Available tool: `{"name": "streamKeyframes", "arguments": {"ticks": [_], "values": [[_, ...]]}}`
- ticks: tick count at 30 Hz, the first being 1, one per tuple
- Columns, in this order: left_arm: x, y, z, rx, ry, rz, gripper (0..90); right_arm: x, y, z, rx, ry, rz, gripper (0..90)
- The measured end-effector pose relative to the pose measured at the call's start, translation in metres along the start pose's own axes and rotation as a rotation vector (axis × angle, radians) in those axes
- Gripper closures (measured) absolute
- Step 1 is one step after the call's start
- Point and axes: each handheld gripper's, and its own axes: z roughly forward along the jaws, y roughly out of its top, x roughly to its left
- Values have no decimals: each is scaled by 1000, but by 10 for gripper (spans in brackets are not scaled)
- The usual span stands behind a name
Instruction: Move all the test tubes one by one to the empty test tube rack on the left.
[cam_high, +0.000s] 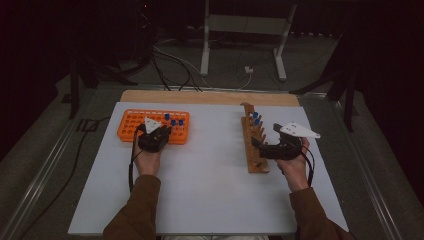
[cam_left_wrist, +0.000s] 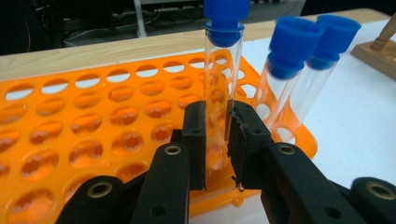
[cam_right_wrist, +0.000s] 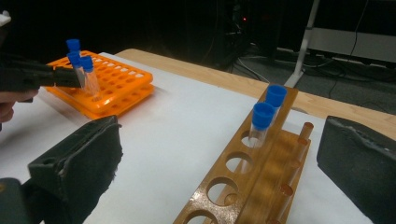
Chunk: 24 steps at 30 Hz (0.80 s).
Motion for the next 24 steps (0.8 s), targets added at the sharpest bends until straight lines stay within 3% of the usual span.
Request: {"name": "streamKeyframes", "arguments": {"ticks": [5, 24], "values": [[-3, -1, 1, 32, 8, 46, 785, 1, -1, 2, 7, 3, -2, 0], [-5, -1, -1, 42, 14, 49, 781, 3, -3, 5, 17, 12, -9, 0]]}}
